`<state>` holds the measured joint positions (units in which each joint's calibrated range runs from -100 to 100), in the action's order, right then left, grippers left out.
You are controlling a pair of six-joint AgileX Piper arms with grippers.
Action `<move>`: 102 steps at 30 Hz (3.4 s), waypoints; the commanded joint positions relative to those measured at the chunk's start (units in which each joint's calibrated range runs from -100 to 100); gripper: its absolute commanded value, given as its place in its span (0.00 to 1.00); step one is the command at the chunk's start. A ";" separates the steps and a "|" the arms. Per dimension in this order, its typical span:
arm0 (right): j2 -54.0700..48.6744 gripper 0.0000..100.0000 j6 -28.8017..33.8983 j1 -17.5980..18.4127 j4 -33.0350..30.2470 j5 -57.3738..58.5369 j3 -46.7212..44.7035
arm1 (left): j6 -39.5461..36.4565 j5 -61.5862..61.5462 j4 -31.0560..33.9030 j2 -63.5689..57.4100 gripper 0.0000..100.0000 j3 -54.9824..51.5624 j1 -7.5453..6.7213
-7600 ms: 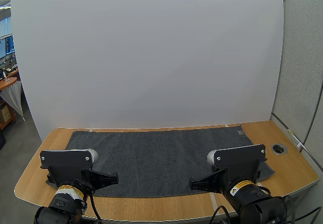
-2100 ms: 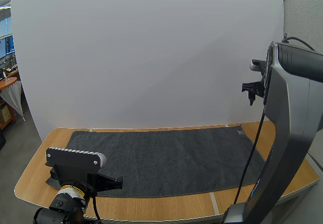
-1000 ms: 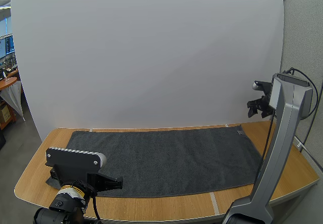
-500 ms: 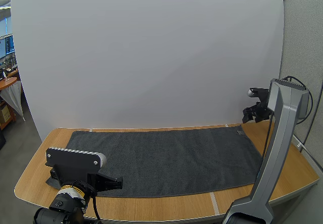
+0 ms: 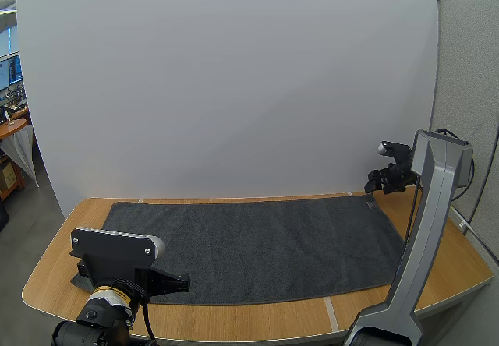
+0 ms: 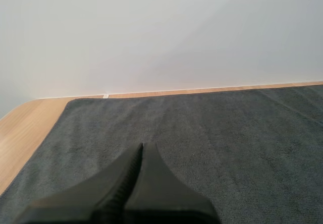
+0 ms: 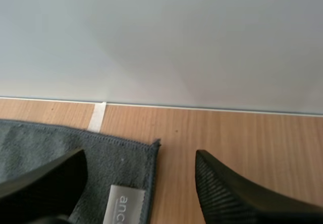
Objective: Fold the towel
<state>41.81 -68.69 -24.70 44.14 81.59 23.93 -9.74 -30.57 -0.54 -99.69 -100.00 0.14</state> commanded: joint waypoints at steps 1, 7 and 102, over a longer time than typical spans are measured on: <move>-0.38 1.00 -0.85 0.27 0.86 -3.23 0.30 | -0.16 1.25 -0.93 -0.31 0.00 0.00 -0.03; 1.69 1.00 -0.63 0.83 0.86 -2.75 0.30 | -0.16 1.25 -0.93 -0.31 0.00 0.00 -0.03; -0.75 0.00 1.81 1.13 10.41 14.91 0.30 | -0.16 1.25 -0.93 -0.31 0.00 0.00 -0.03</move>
<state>43.77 -66.84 -23.52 53.24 94.60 24.32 -9.74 -30.57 -0.54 -99.69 -100.00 0.14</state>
